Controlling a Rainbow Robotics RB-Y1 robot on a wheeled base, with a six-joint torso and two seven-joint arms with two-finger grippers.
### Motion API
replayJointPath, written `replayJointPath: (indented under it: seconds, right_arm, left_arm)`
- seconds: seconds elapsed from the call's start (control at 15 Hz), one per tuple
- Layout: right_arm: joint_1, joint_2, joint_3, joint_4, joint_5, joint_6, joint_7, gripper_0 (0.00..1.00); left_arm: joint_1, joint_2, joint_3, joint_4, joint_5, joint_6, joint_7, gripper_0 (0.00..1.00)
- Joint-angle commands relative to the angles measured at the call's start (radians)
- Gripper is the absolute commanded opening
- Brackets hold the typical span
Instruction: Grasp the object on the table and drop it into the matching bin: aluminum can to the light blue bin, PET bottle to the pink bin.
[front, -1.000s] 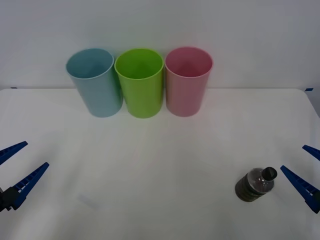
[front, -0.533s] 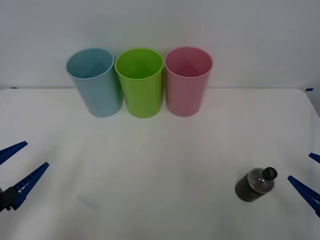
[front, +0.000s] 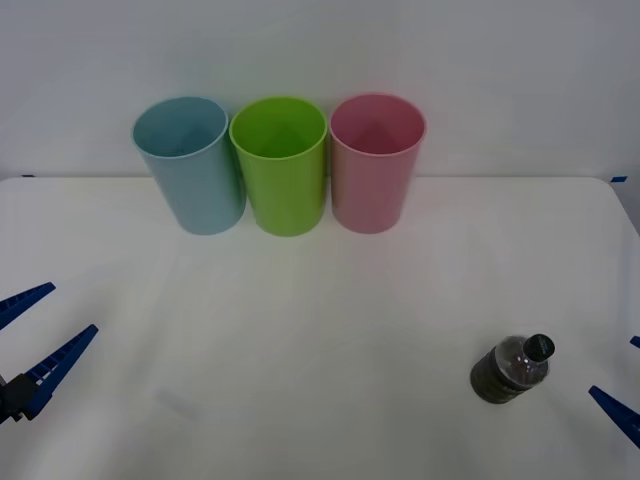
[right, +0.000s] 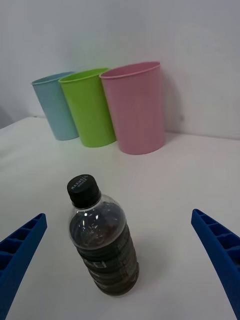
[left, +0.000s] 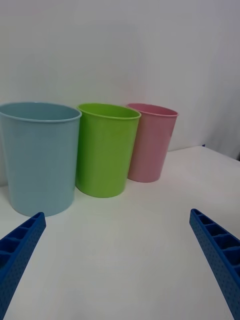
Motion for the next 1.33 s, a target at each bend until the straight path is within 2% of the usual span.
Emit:
replayJointPath:
  seconds: [0.07, 0.33, 0.53, 0.93, 1.33]
  right_arm:
    - [0.021, -0.004, -0.001, 0.003, 0.027, 0.003, 0.015, 1.0]
    - [0.021, -0.002, 0.013, 0.046, 0.088, 0.006, 0.027, 1.0]
    - [-0.002, -0.002, 0.051, 0.107, 0.101, 0.0, 0.052, 1.0]
    - [-0.066, 0.001, 0.12, 0.202, 0.093, 0.002, 0.108, 1.0]
    - [-0.125, 0.006, 0.182, 0.287, 0.05, 0.011, 0.179, 1.0]
  left_arm:
    - [0.0, 0.0, 0.0, 0.0, 0.0, 0.0, 0.0, 1.0]
    - [0.0, 0.0, 0.0, 0.0, 0.0, 0.0, 0.0, 1.0]
    - [0.0, 0.0, 0.0, 0.0, 0.0, 0.0, 0.0, 1.0]
    - [0.0, 0.0, 0.0, 0.0, 0.0, 0.0, 0.0, 1.0]
    - [0.0, 0.0, 0.0, 0.0, 0.0, 0.0, 0.0, 1.0]
